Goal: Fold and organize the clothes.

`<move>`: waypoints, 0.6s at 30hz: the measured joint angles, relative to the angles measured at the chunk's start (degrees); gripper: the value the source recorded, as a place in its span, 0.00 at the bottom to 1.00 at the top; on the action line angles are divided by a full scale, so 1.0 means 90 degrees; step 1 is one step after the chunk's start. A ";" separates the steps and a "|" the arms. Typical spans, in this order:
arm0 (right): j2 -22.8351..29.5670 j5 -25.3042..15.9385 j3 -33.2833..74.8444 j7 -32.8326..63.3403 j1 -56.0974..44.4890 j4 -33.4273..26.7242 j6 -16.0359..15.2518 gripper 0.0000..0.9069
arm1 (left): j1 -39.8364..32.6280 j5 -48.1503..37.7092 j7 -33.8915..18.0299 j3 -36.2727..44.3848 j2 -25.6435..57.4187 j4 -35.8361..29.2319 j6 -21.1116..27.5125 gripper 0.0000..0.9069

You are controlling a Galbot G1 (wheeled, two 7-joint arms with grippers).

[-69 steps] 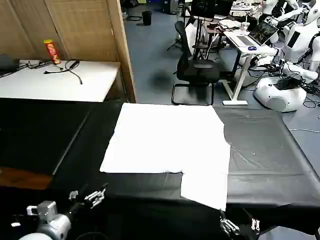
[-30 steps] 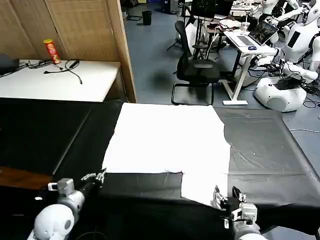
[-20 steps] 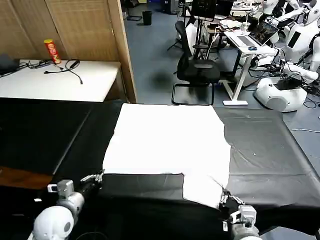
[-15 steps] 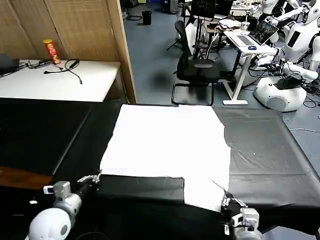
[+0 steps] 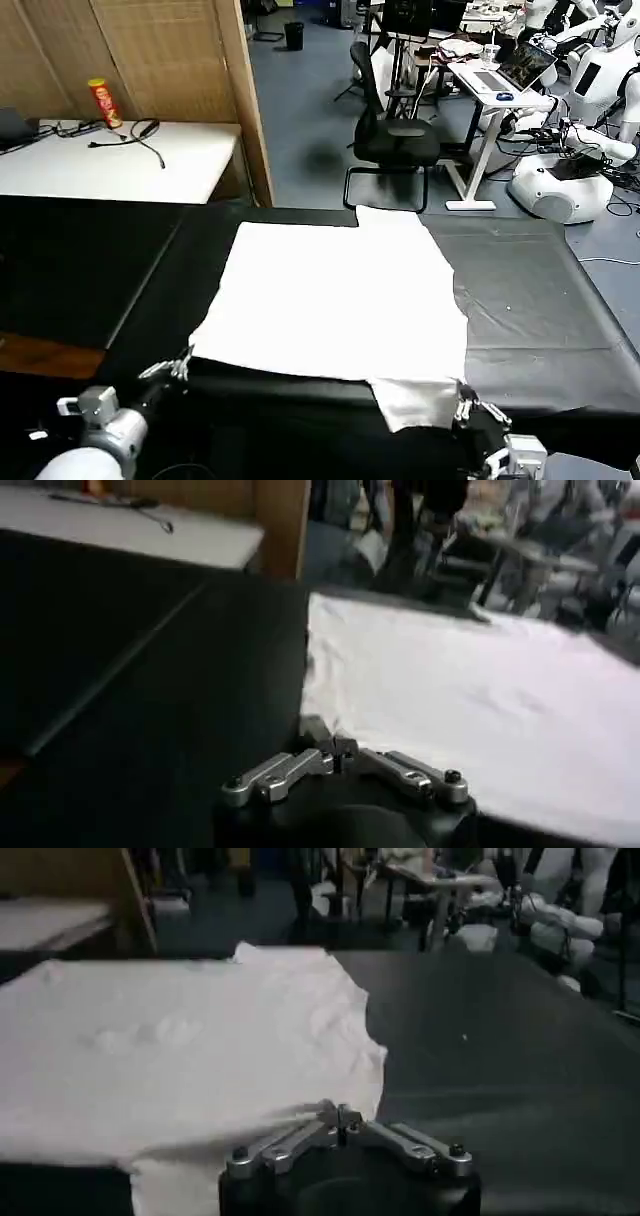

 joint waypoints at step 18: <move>-0.0354 0.0288 -0.0452 -0.0208 0.2268 -0.1994 0.0342 0.00 | -0.1462 0.0691 0.0059 0.0446 -0.0480 0.1380 -0.0326 0.00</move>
